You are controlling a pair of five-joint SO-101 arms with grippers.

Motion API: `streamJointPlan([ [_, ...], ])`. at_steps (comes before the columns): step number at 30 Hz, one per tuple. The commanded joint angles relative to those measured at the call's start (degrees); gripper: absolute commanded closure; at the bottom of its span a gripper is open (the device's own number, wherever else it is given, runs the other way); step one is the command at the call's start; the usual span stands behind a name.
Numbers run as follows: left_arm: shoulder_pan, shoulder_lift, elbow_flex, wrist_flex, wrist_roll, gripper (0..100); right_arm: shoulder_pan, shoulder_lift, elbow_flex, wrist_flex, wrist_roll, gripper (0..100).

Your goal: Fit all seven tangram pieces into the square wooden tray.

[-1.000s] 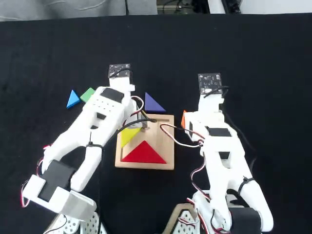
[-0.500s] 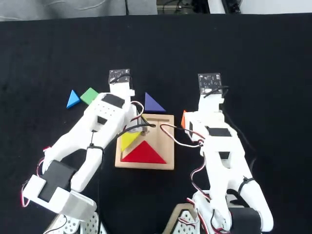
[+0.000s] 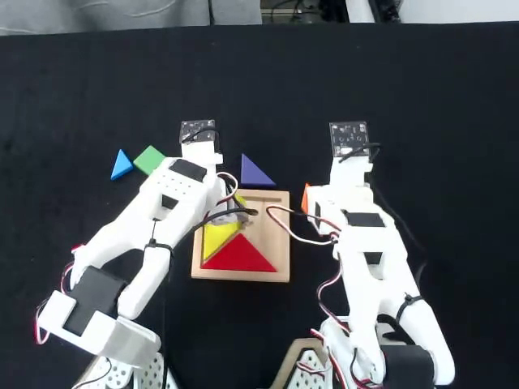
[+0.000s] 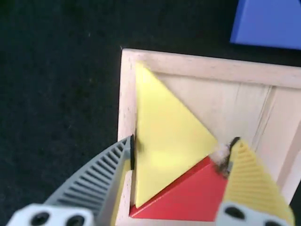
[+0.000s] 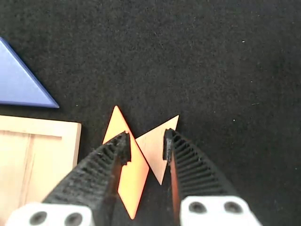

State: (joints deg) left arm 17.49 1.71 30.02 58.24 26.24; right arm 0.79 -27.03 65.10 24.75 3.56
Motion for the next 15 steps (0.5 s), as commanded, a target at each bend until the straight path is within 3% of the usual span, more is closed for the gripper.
streamJointPlan([
  [1, 0.6, -0.4, -0.3, -0.2, 0.2, 66, 0.5, -2.5, -2.7, -1.1, -0.4, 87.1],
  [8, 0.0, -1.1, -0.1, -0.1, 0.2, 66, 0.5, -2.5, -2.7, -1.1, -0.4, 87.1],
  [15, 1.4, -4.8, -9.3, 0.4, 0.1, 66, 1.1, -2.5, -2.8, -1.1, -0.4, 87.1],
])
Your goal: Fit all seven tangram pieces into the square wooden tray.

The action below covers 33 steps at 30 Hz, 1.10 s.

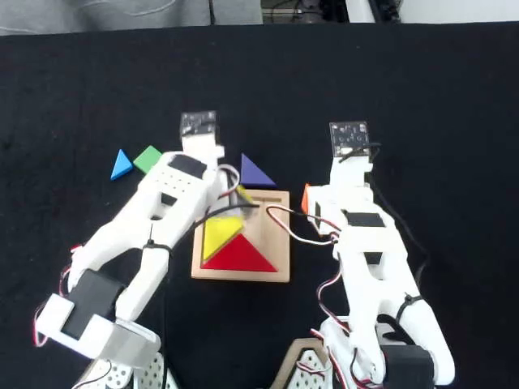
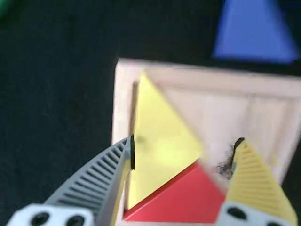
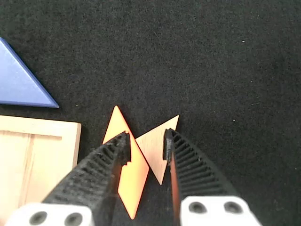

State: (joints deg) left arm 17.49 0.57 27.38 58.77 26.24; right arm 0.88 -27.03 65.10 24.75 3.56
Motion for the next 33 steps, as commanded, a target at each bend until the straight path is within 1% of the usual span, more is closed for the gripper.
streamJointPlan([
  [1, 1.6, -3.2, -7.2, -1.8, 0.1, 66, 1.8, -2.5, -2.9, -1.1, -0.4, 87.1],
  [4, 2.1, 0.9, -6.1, -9.1, 0.1, 66, 5.3, -2.5, -3.7, -1.1, -1.2, 87.1],
  [7, 2.1, 6.7, -6.9, -12.2, 0.1, 66, 6.3, -2.5, -3.8, -1.1, -4.0, 87.1],
  [9, 2.2, 10.0, -8.7, -11.4, 0.1, 66, 6.2, -2.5, -3.8, -1.2, -4.0, 87.1],
  [13, 2.1, 13.0, -11.8, -6.7, 0.1, 66, 6.2, -2.5, -3.8, -1.2, -4.0, 87.1],
  [16, 1.7, 12.9, -12.4, -3.1, -2.7, 66, 6.2, -2.5, -3.8, -1.2, -4.0, 87.1],
  [19, 1.7, 10.5, -12.4, -0.4, -4.6, 66, 6.2, -2.5, -3.9, -1.2, -4.0, 87.1],
  [26, 1.5, -0.4, -10.2, 1.7, -4.8, 66, 6.2, -2.5, -3.8, -1.2, -4.0, 87.1],
  [29, 0.9, -5.9, -8.0, 4.4, -5.0, 66, 6.2, -2.5, -3.8, -1.2, -4.0, 87.1],
  [33, -3.1, -15.7, -6.2, 9.1, -10.5, 66, 6.1, -2.3, -3.8, -1.2, -4.0, 87.1],
])
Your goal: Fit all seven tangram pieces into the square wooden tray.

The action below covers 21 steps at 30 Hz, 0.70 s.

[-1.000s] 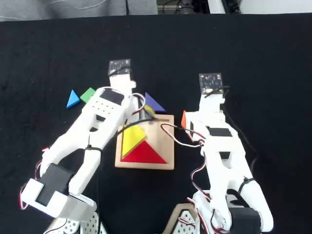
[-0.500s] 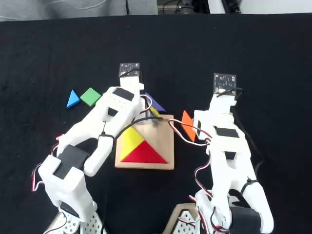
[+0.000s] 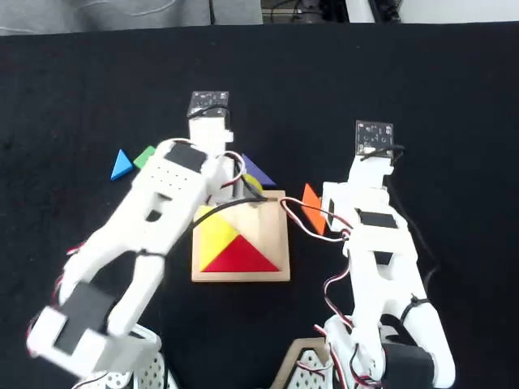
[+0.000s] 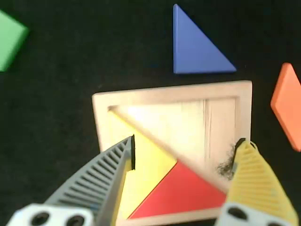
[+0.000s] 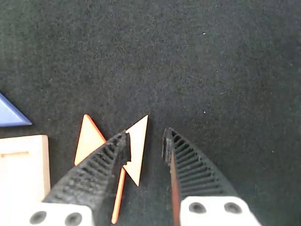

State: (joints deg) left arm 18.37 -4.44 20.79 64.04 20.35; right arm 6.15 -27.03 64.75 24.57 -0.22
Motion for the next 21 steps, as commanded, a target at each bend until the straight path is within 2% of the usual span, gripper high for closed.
streamJointPlan([
  [1, -5.4, -13.8, 0.4, 5.4, -6.2, 66, 0.7, -2.2, -3.5, -1.1, -0.3, 87.1],
  [6, -14.7, -29.7, 2.0, 11.9, -9.0, 66, -1.1, -2.1, -3.0, -2.1, -0.3, 87.1],
  [9, -20.0, -35.8, 10.0, 10.1, -9.2, 66, -1.1, -2.2, -2.8, -2.3, -0.3, 87.1],
  [11, -22.7, -38.2, 16.8, 6.6, -12.9, 66, -1.1, -2.1, -2.8, -2.3, -0.3, 87.1],
  [15, -29.2, -39.3, 26.3, -7.4, -26.2, 66, -2.5, -2.1, -2.5, -2.2, -0.3, 87.1],
  [18, -36.7, -38.2, 26.9, -20.7, -25.4, 70, -2.6, -2.1, -2.0, -2.2, -0.2, 87.1],
  [21, -39.2, -33.4, 27.4, -31.6, -24.7, 74, -2.7, -2.1, -2.0, -2.3, -0.2, 87.1],
])
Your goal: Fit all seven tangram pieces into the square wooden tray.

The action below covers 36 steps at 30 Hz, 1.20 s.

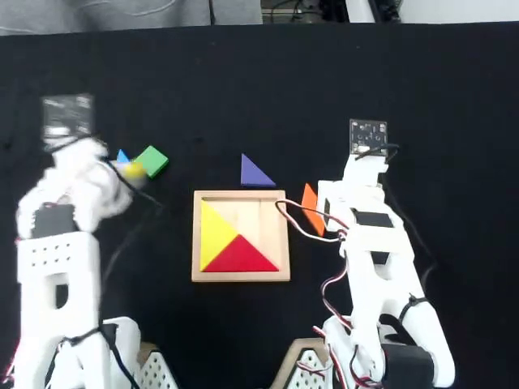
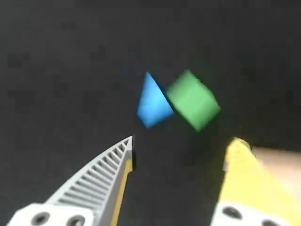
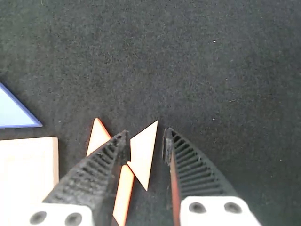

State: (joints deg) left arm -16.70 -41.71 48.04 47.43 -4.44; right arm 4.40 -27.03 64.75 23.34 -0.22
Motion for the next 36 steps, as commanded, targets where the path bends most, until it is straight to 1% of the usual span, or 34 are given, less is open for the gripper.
streamJointPlan([
  [1, -4.1, 6.6, 0.2, -16.9, -0.4, 74, -1.0, -2.1, -2.0, -1.1, -0.2, 87.1],
  [4, -4.4, 17.4, -2.8, -18.2, -1.6, 72, -1.0, -2.1, -2.0, -1.1, -0.2, 87.1],
  [7, -4.8, 30.2, -11.6, -15.5, -1.5, 69, -1.0, -2.1, -1.8, -1.7, -0.2, 87.1],
  [9, -4.5, 38.2, -20.7, -10.2, -1.6, 68, -1.0, -2.0, -1.4, -2.8, -0.2, 87.1],
  [14, -2.9, 55.0, -44.5, 8.7, -1.8, 68, -1.0, -2.1, -0.7, -3.7, -0.2, 87.1],
  [16, -2.7, 61.0, -51.7, 12.2, -3.9, 68, -1.0, -2.2, -0.7, -3.7, -0.2, 87.1],
  [18, -2.8, 65.9, -56.2, 12.7, -6.6, 68, -1.0, -2.2, -0.7, -3.7, -0.2, 87.1],
  [21, -2.9, 71.4, -60.8, 13.0, -9.4, 68, -1.0, -2.2, -0.7, -3.7, -0.2, 87.1],
  [23, -2.7, 73.1, -61.6, 13.2, -10.2, 68, -1.0, -2.2, -0.8, -3.7, -0.2, 87.1],
  [29, -4.2, 73.4, -61.8, 12.7, -13.5, 68, -1.0, -2.3, -0.8, -3.7, -0.2, 87.1],
  [34, -6.3, 73.0, -61.5, 13.2, -13.7, 68, -1.0, -2.3, -0.8, -3.7, -0.2, 87.1],
  [36, -6.8, 72.9, -61.9, 15.6, -13.7, 68, -1.0, -2.3, -0.8, -3.7, -0.2, 87.1],
])
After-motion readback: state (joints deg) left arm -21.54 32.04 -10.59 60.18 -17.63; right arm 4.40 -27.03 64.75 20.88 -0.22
